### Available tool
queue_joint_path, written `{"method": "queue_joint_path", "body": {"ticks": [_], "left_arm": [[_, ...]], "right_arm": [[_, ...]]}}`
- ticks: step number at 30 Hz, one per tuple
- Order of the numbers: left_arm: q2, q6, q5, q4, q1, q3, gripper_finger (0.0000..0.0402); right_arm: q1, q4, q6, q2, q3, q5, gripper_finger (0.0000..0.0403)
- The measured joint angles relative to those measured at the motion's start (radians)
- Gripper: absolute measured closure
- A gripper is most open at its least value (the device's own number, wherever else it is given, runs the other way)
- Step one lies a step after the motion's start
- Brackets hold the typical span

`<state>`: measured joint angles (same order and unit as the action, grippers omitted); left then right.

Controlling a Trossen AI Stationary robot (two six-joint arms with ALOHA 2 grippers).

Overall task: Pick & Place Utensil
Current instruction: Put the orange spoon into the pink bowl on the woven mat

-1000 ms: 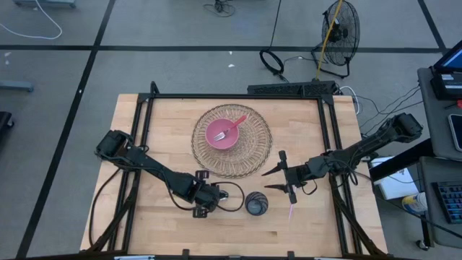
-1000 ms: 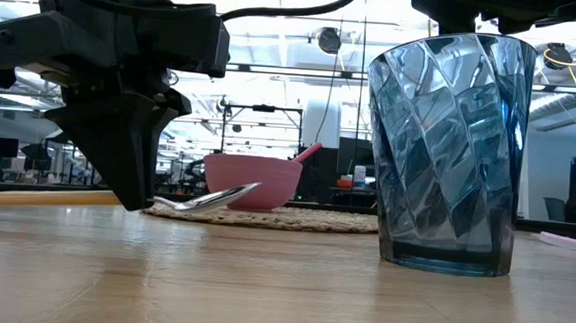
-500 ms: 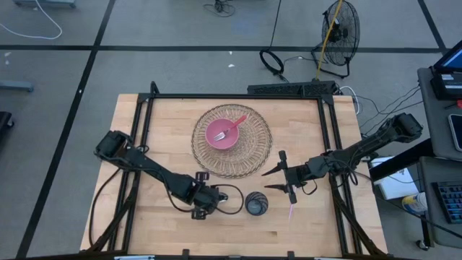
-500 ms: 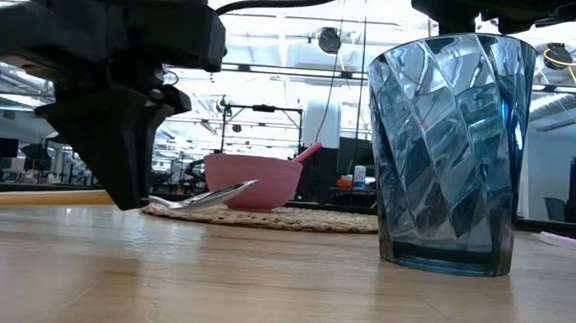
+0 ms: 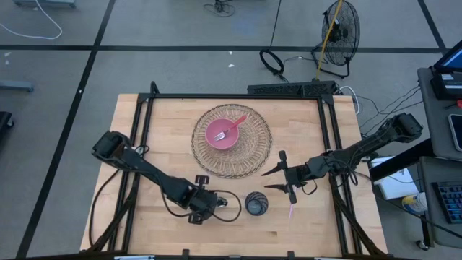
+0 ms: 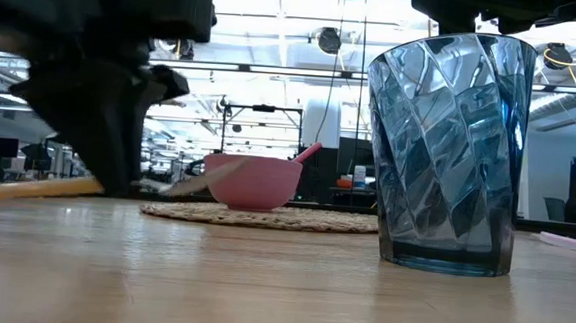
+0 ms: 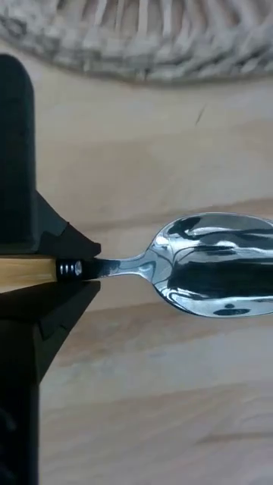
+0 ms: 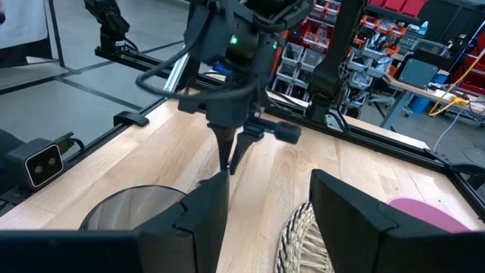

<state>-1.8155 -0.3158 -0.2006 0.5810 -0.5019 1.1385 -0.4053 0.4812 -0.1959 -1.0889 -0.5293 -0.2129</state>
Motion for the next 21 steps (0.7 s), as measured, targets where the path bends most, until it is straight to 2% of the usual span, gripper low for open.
{"method": "queue_joint_path", "body": {"ticks": [7, 14, 21], "left_arm": [[0.084, 0.000, -0.105, 0.030, -0.019, 0.000, 0.0363], [0.181, 0.000, -0.257, 0.055, -0.039, 0.000, 0.0363], [0.221, 0.044, -0.374, 0.068, -0.030, 0.000, 0.0362]], "right_arm": [[0.000, 0.000, 0.000, 0.000, 0.000, 0.000, 0.0227], [0.000, 0.000, 0.000, 0.000, 0.000, 0.000, 0.0227], [0.000, 0.000, 0.000, 0.000, 0.000, 0.000, 0.0227]]}}
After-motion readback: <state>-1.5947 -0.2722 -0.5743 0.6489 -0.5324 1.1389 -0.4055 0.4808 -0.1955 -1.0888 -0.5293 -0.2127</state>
